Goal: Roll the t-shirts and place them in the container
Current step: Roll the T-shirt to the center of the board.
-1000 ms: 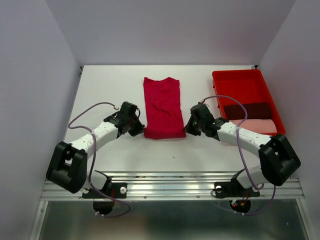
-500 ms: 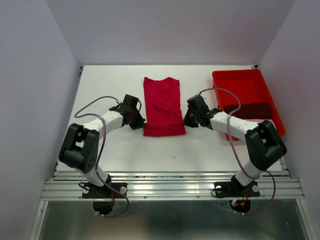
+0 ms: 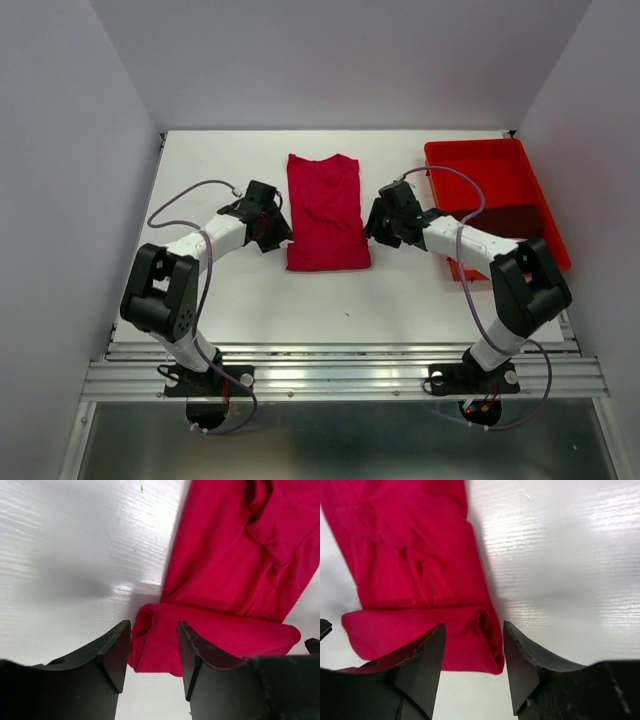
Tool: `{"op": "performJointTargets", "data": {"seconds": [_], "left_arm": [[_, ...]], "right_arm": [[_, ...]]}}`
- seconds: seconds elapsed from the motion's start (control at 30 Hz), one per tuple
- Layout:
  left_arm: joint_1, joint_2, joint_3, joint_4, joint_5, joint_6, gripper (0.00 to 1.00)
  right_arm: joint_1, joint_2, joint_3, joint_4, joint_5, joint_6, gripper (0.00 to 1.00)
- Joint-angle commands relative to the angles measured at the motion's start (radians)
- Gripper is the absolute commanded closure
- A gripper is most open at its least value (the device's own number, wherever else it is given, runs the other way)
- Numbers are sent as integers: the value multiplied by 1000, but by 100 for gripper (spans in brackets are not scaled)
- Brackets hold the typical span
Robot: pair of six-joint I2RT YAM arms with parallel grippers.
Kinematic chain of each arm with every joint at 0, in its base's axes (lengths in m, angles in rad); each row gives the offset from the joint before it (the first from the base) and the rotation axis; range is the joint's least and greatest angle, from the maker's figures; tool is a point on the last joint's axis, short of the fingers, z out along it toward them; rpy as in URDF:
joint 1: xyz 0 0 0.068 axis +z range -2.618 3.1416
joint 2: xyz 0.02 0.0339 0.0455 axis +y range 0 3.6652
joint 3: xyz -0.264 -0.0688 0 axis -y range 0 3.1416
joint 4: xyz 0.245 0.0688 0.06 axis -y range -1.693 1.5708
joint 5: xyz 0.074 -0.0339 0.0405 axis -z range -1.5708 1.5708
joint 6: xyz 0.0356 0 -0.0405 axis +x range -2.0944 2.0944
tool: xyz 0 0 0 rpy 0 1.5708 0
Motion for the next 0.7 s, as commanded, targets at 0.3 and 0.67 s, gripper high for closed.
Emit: {"op": "performJointTargets", "data": {"seconds": [0.3,0.67], "left_arm": [[-139,-147,24,-19,-85,0,100],[-142,25,25,101,-45,33,100]], "right_arm": [[72,-90,7,11,-64,-31,98],[72,82,42,31,18,-6,99]]}}
